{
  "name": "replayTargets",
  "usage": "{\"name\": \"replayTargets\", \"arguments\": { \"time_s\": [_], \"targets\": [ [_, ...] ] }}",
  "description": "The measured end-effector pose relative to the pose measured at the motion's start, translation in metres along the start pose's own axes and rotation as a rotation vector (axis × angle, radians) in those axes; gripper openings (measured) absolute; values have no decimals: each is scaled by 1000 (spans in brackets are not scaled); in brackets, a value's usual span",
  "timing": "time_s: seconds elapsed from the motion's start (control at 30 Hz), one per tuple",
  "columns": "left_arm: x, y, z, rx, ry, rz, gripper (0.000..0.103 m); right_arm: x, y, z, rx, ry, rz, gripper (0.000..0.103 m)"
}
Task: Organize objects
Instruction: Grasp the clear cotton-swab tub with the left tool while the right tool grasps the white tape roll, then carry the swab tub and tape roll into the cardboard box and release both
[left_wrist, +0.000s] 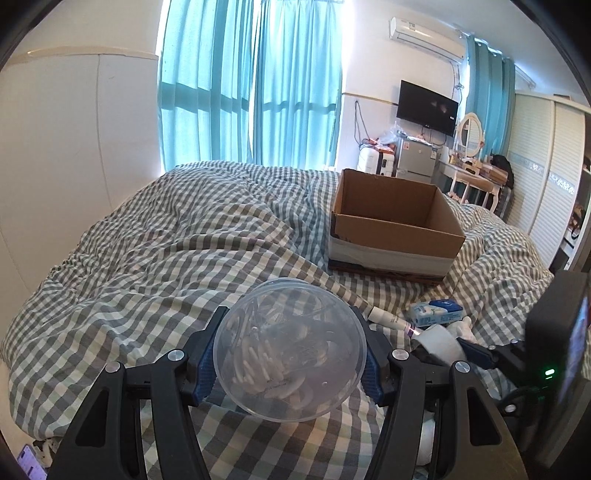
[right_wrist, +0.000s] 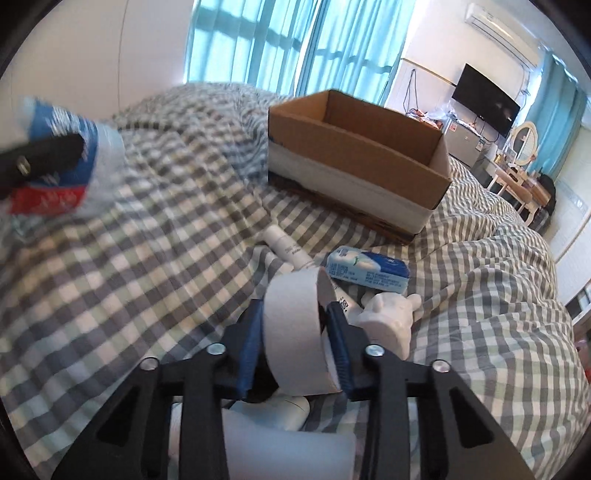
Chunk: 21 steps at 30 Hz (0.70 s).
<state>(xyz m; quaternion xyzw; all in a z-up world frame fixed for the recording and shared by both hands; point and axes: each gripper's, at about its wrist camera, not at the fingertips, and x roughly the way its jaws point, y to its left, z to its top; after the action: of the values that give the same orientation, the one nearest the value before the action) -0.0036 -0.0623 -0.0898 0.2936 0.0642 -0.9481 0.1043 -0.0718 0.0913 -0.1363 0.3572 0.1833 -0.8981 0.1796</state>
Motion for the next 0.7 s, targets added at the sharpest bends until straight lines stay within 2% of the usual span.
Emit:
{"name": "replayTargets", "arguments": {
  "time_s": [0.23, 0.37, 0.47, 0.63, 0.7],
  "targets": [
    [-2, -11, 3, 9, 5, -23, 63, -34, -15, 11, 39, -89, 37, 30],
    [0, -17, 9, 14, 7, -40, 63, -49, -28, 20, 62, -120, 94, 30],
    [4, -22, 14, 19, 10, -40, 63, -45, -34, 24, 74, -104, 112, 31],
    [19, -27, 19, 26, 33, -43, 63, -13, -35, 17, 90, -2, 156, 31],
    [28, -27, 18, 25, 52, -46, 63, -4, -36, 12, 92, 25, 130, 31]
  ]
}}
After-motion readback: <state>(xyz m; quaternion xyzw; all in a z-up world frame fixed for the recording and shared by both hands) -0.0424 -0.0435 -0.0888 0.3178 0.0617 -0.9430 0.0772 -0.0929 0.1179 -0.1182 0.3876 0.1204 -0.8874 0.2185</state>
